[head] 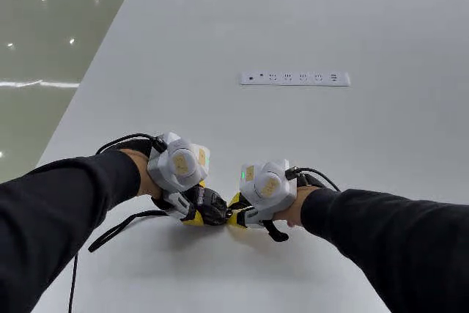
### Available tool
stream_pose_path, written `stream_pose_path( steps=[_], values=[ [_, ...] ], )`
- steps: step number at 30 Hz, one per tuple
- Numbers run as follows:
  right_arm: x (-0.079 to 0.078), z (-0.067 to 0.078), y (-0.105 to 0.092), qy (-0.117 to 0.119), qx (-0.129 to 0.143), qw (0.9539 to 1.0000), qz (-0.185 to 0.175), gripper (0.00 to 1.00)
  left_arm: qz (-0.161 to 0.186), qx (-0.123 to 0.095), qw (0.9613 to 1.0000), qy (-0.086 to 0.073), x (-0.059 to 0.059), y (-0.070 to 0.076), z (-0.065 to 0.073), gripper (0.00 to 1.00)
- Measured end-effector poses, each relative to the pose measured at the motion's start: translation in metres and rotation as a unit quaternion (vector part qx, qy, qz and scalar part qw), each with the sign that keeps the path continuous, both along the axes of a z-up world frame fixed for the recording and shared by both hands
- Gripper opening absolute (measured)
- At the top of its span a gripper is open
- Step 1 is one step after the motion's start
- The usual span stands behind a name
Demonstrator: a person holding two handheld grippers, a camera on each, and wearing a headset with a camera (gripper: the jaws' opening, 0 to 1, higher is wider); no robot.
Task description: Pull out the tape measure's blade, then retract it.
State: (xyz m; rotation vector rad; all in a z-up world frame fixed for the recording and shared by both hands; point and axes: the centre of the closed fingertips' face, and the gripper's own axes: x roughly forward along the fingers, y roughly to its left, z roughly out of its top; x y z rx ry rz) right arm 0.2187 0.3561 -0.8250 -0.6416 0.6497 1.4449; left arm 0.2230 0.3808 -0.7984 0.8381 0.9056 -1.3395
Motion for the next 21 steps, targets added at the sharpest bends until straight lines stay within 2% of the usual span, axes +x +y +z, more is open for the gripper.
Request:
stream_pose_path(
  steps=[8, 15, 21],
  values=[
    [0.002, 0.000, -0.003, -0.004, -0.005, 1.0000, 0.007, 0.10, 0.002, 0.004, 1.0000, 0.000, 0.001, 0.000, 0.000, 0.34],
    [0.003, -0.001, -0.013, 0.002, -0.008, 1.0000, 0.002, 0.10, 0.005, 0.003, 1.0000, 0.000, 0.001, 0.000, 0.000, 0.34],
    [0.002, -0.001, -0.011, 0.016, -0.003, 0.9998, -0.012, 0.12, 0.003, 0.002, 1.0000, -0.003, 0.001, 0.000, 0.000, 0.34]
  ],
)
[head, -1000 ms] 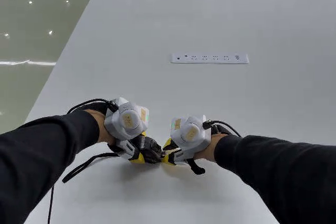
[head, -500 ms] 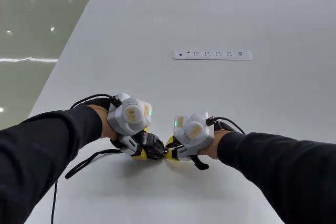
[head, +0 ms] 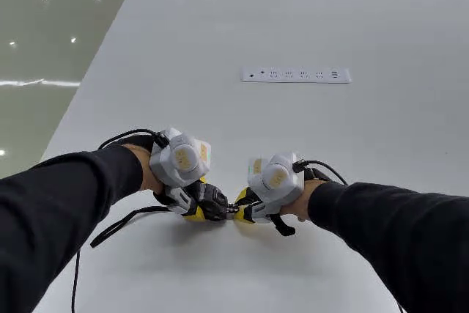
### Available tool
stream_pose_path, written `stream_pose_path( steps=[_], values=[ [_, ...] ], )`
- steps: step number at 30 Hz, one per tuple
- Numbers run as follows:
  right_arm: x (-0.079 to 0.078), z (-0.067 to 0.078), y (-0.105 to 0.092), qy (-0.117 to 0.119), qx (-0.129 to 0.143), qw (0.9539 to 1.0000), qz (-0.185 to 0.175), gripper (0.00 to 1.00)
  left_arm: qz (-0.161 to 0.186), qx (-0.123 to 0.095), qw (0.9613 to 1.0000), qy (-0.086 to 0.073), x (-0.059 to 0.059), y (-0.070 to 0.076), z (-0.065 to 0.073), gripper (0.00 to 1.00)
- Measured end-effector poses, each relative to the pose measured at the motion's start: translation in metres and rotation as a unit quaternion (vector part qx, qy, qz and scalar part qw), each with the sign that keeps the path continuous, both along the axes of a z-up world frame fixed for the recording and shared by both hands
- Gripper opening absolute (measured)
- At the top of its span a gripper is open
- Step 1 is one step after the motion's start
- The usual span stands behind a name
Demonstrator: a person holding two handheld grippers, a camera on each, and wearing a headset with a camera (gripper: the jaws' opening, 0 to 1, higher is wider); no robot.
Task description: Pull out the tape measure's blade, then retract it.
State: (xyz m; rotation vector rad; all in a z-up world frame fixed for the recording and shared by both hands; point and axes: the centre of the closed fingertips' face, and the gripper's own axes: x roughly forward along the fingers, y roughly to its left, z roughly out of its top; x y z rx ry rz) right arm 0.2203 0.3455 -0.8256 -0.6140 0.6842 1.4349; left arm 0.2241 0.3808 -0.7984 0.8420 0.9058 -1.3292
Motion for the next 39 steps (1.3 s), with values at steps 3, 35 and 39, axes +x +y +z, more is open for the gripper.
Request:
stream_pose_path(
  steps=[3, 35, 39],
  values=[
    [0.000, -0.001, 0.002, -0.001, -0.004, 1.0000, 0.003, 0.13, 0.002, -0.001, 1.0000, -0.002, 0.000, 0.000, 0.000, 0.34],
    [0.002, 0.000, -0.013, -0.003, -0.005, 1.0000, -0.006, 0.11, 0.018, -0.004, 0.9998, -0.002, 0.001, 0.002, 0.001, 0.34],
    [0.003, 0.002, -0.016, -0.005, -0.005, 0.9999, -0.008, 0.11, 0.019, -0.003, 0.9998, -0.002, 0.000, 0.003, 0.001, 0.34]
  ],
)
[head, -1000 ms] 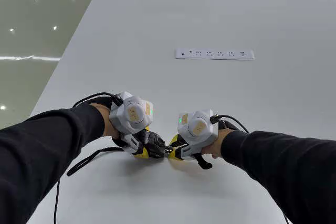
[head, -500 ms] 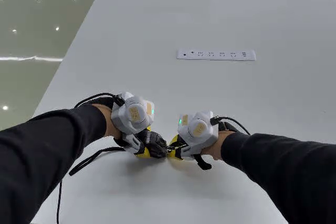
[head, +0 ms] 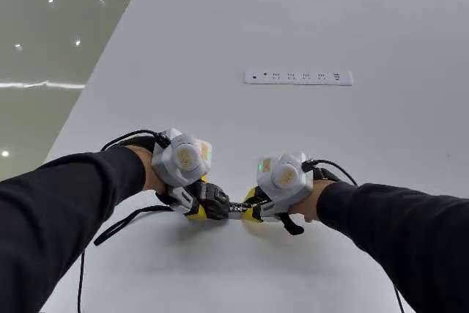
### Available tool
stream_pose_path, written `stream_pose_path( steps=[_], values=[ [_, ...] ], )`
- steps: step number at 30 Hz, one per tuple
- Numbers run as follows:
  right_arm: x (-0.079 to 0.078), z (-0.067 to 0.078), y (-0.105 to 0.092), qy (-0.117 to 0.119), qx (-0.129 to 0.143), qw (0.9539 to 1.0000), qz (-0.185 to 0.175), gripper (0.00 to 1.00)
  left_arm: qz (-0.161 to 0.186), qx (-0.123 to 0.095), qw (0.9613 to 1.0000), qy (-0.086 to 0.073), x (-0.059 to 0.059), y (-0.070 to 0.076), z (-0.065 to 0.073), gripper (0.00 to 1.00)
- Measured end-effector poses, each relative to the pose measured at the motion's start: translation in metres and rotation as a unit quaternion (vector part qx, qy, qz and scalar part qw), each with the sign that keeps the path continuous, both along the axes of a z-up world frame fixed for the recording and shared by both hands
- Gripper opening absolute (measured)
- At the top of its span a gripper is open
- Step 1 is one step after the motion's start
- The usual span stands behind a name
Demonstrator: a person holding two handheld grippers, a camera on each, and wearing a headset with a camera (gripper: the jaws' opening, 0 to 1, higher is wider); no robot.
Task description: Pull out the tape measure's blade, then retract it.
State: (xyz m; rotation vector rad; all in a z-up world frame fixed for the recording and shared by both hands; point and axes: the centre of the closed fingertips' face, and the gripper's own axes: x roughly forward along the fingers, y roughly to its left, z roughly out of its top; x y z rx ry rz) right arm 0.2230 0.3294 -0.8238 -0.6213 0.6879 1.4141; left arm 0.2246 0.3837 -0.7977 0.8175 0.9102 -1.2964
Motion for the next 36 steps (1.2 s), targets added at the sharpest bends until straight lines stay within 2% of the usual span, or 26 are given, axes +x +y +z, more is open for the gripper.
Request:
stream_pose_path(
  steps=[17, 36],
  values=[
    [0.000, 0.000, -0.016, 0.003, -0.012, 0.9999, -0.007, 0.12, 0.004, -0.003, 1.0000, -0.002, 0.000, 0.000, 0.000, 0.34],
    [0.000, -0.001, -0.044, 0.003, -0.024, 0.9995, -0.019, 0.12, 0.004, -0.003, 1.0000, -0.004, -0.001, -0.002, 0.000, 0.34]
  ],
)
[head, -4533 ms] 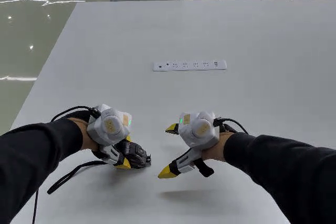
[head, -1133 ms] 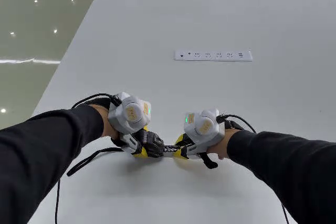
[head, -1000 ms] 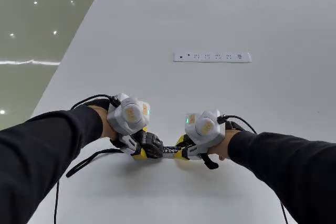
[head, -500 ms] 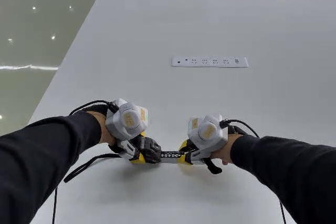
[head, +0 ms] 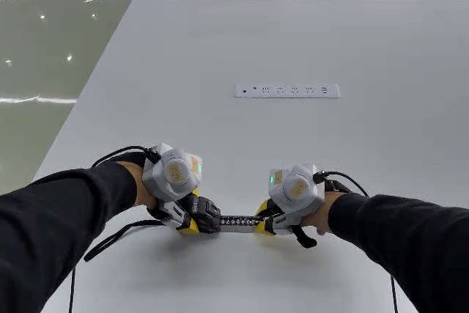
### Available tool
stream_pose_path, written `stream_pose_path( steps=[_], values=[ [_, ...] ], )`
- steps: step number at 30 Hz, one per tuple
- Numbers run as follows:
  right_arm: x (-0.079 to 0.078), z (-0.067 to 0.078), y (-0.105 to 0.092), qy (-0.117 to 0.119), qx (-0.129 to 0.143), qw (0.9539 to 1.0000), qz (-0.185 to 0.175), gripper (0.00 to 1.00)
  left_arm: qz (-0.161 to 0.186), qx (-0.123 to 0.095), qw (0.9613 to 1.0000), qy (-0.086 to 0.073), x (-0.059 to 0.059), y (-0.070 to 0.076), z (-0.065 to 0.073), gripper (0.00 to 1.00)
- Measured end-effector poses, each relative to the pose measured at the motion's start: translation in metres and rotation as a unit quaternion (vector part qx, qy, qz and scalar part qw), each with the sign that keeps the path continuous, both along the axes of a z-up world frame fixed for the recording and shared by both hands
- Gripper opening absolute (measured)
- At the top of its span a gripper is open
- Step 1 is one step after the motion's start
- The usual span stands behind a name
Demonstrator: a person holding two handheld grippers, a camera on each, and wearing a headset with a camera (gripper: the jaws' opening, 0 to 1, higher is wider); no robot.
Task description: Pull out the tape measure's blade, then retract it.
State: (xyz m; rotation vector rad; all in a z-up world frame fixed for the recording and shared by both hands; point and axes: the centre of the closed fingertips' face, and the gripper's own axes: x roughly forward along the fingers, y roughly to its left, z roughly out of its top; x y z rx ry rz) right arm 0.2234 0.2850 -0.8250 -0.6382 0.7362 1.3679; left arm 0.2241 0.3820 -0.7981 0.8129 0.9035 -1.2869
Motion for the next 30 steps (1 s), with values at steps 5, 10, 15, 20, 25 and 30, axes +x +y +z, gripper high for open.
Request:
stream_pose_path(
  steps=[5, 10, 15, 20, 25, 30],
  values=[
    [0.000, 0.001, -0.006, 0.001, -0.001, 1.0000, -0.004, 0.12, 0.000, 0.000, 1.0000, -0.002, 0.000, 0.000, 0.000, 0.34],
    [0.000, 0.001, -0.013, 0.001, -0.003, 1.0000, -0.006, 0.12, 0.000, 0.002, 1.0000, -0.002, -0.001, 0.000, 0.000, 0.34],
    [0.001, 0.001, -0.021, 0.001, -0.004, 1.0000, -0.008, 0.12, 0.001, 0.002, 1.0000, -0.002, -0.001, 0.000, 0.000, 0.34],
    [0.002, 0.002, -0.028, -0.002, -0.007, 0.9999, -0.010, 0.12, 0.001, 0.003, 1.0000, -0.001, -0.001, 0.000, 0.000, 0.34],
    [0.001, 0.001, -0.035, 0.001, -0.005, 0.9999, -0.015, 0.12, 0.002, 0.002, 1.0000, -0.003, -0.001, 0.000, 0.000, 0.34],
    [0.000, 0.002, -0.041, 0.000, -0.004, 0.9998, -0.017, 0.12, 0.001, 0.003, 1.0000, -0.005, -0.002, 0.000, 0.000, 0.34]
  ],
)
